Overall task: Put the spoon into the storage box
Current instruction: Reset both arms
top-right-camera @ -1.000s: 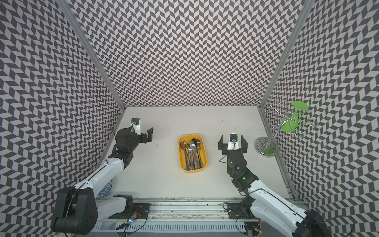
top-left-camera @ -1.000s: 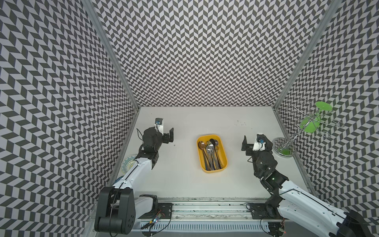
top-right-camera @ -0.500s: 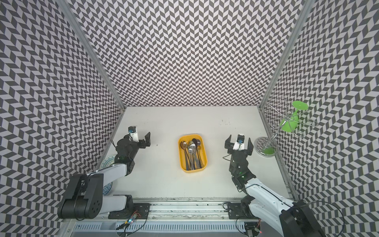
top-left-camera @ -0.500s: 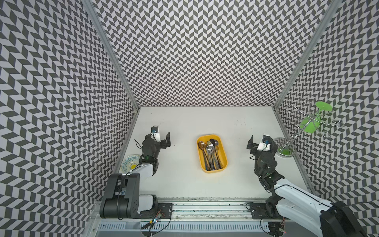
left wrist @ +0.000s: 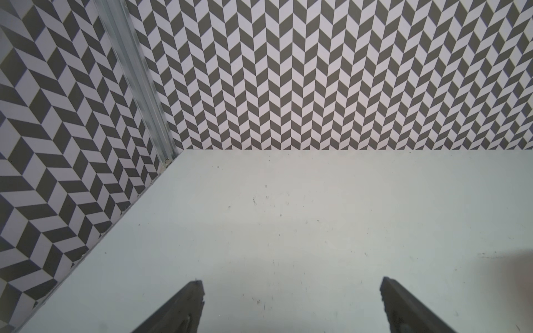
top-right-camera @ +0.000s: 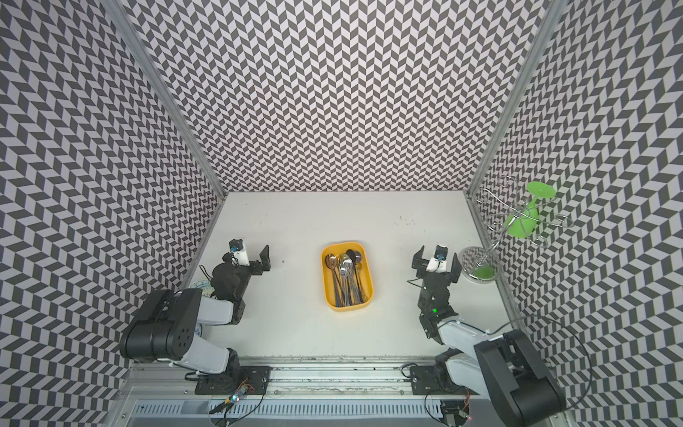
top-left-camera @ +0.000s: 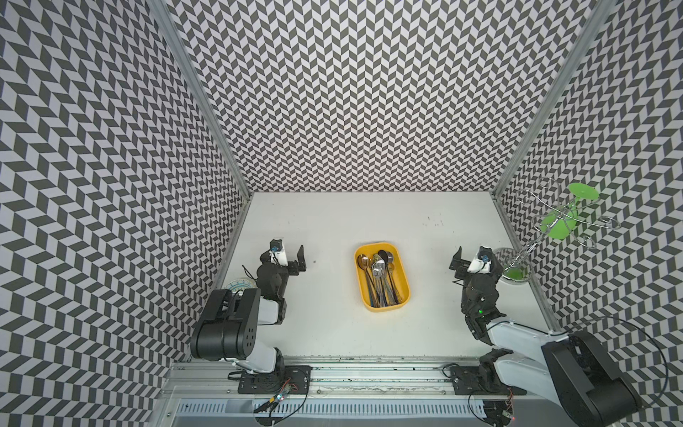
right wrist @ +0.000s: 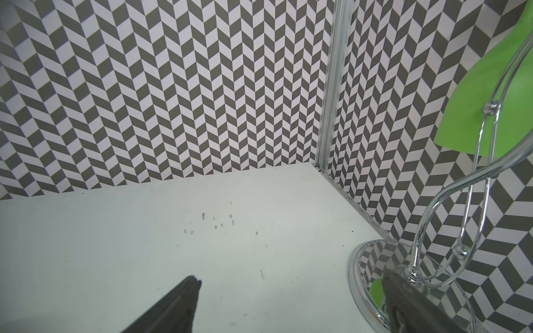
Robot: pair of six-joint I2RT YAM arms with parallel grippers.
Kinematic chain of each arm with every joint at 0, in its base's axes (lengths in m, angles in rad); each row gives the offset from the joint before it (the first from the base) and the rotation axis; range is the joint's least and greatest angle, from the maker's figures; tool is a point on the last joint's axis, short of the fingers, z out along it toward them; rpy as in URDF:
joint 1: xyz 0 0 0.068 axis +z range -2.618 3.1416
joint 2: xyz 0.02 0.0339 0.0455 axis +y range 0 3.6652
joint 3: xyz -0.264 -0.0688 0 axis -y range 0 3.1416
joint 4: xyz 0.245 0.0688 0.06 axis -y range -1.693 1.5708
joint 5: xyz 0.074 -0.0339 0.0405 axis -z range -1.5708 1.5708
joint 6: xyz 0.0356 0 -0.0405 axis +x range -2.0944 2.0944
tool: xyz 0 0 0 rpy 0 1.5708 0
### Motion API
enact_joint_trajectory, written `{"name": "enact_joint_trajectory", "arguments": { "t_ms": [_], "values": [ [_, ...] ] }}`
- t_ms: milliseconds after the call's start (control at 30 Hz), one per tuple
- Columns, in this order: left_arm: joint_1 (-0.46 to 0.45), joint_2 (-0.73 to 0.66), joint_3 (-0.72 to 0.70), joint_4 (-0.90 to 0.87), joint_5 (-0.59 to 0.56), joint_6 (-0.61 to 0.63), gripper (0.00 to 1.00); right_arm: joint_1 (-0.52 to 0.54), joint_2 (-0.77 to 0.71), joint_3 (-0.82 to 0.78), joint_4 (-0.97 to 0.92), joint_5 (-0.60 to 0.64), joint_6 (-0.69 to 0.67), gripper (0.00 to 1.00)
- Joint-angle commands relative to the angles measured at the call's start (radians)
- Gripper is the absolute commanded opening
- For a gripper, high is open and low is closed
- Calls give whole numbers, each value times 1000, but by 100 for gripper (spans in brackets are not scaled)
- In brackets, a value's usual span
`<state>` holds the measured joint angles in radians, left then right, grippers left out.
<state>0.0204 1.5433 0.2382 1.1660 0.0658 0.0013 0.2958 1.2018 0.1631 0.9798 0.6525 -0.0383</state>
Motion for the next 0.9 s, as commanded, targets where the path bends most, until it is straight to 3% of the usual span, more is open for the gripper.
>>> {"name": "enact_joint_trajectory", "arguments": {
  "t_ms": [0, 600, 867],
  "values": [
    [4, 3, 16, 73, -1, -9, 100, -19, 40, 7, 127, -69, -23, 100],
    [-22, 6, 30, 48, -49, 2, 100, -137, 267, -8, 398, -307, -6, 100],
    [-21, 6, 32, 46, -49, 3, 100, -135, 206, -32, 401, -367, -41, 100]
  ]
}}
